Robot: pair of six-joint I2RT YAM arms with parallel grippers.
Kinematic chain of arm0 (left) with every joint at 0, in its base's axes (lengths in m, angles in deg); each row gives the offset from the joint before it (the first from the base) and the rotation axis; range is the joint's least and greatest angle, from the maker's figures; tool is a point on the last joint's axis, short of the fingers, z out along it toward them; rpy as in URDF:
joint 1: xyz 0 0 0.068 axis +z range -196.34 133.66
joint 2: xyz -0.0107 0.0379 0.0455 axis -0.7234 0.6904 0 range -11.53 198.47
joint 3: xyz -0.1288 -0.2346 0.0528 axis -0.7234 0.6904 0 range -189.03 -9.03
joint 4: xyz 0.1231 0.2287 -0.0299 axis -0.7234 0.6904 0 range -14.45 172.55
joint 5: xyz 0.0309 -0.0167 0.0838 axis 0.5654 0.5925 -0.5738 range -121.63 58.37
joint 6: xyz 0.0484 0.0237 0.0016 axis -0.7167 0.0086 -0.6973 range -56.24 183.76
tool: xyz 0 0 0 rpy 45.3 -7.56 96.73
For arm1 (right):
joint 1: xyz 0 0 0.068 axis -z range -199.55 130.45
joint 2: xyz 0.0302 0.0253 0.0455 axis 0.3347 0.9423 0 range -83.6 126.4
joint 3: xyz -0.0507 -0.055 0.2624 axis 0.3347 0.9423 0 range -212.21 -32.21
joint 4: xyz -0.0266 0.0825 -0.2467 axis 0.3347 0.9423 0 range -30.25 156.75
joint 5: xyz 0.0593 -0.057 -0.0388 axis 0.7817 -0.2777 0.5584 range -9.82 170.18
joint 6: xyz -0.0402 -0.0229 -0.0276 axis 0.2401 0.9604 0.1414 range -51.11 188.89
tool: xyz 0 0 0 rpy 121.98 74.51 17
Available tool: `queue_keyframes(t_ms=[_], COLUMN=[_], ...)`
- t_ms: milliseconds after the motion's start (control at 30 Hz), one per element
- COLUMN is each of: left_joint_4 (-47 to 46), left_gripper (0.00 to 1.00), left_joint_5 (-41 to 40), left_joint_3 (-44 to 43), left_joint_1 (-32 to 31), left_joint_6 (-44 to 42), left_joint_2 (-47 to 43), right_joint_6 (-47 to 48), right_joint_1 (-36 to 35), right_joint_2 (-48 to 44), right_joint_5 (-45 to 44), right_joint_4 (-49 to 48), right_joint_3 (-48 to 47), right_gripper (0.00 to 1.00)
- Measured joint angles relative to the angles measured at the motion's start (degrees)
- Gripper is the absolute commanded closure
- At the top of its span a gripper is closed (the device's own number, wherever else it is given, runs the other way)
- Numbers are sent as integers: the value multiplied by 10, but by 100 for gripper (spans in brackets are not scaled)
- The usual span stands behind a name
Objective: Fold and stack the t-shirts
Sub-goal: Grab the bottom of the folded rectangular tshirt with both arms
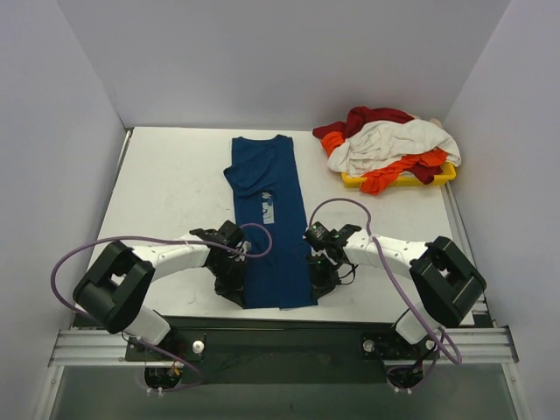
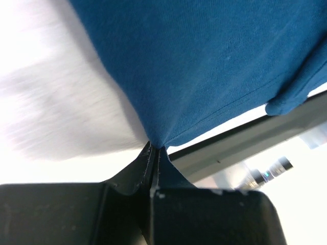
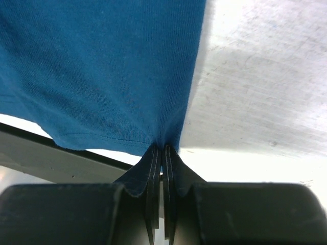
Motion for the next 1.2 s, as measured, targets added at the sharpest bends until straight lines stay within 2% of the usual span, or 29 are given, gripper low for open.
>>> queue_keyframes(t_ms=[233, 567, 833, 1200], left_joint_4=[16, 59, 102, 47], left_gripper=[100, 100, 100, 100], left_joint_5=[-55, -69, -109, -129], left_joint_3=[12, 12, -33, -85], left_joint_1=[-7, -10, -3, 68], left_joint_6=[0, 20, 34, 33], left_joint_2=[-58, -150, -203, -176], right_joint_6=[-6, -18, -21, -2], right_joint_1=[-9, -28, -31, 30], right_joint_2=[-5, -47, -66, -26], right_joint_5=[10, 18, 10, -36], right_joint_4=[7, 46, 91, 111], right_joint_3=[0, -9, -93, -210], right_gripper=[100, 100, 100, 100])
